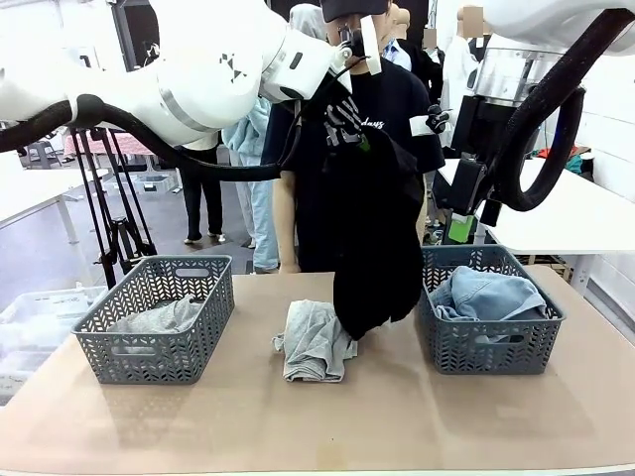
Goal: Sort the tops and bottoms.
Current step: Lift clothes from the center of the table with your left hand.
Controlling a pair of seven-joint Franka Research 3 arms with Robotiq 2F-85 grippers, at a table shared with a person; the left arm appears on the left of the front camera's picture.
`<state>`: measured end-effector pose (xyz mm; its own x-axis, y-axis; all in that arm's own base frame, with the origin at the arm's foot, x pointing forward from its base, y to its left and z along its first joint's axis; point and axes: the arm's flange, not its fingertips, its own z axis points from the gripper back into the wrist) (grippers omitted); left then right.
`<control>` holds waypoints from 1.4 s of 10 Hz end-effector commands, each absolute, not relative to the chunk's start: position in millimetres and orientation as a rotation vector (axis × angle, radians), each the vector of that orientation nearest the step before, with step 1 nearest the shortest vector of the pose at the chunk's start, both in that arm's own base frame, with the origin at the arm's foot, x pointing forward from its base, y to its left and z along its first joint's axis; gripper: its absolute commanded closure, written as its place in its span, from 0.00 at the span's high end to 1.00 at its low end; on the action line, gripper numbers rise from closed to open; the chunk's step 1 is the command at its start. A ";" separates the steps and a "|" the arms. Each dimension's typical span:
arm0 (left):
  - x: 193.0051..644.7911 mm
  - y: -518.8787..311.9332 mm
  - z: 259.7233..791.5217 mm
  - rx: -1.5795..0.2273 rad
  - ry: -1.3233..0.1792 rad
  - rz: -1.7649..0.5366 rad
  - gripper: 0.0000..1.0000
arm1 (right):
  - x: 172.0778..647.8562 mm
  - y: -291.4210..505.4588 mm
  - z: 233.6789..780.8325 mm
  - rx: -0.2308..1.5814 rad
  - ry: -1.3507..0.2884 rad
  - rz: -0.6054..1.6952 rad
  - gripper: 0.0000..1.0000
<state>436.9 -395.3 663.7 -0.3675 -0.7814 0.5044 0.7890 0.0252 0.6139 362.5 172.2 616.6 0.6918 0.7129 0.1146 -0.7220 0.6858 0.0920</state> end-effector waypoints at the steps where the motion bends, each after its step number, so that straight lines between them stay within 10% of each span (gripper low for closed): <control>1: 434.2 -392.5 669.2 -0.030 -1.051 -1.644 0.00 | 360.2 170.4 615.6 0.126 -0.064 0.804 1.00; 14: 434.2 -392.5 669.2 -0.030 -1.051 -1.644 0.00 | 360.2 170.4 615.6 0.126 -0.064 0.804 1.00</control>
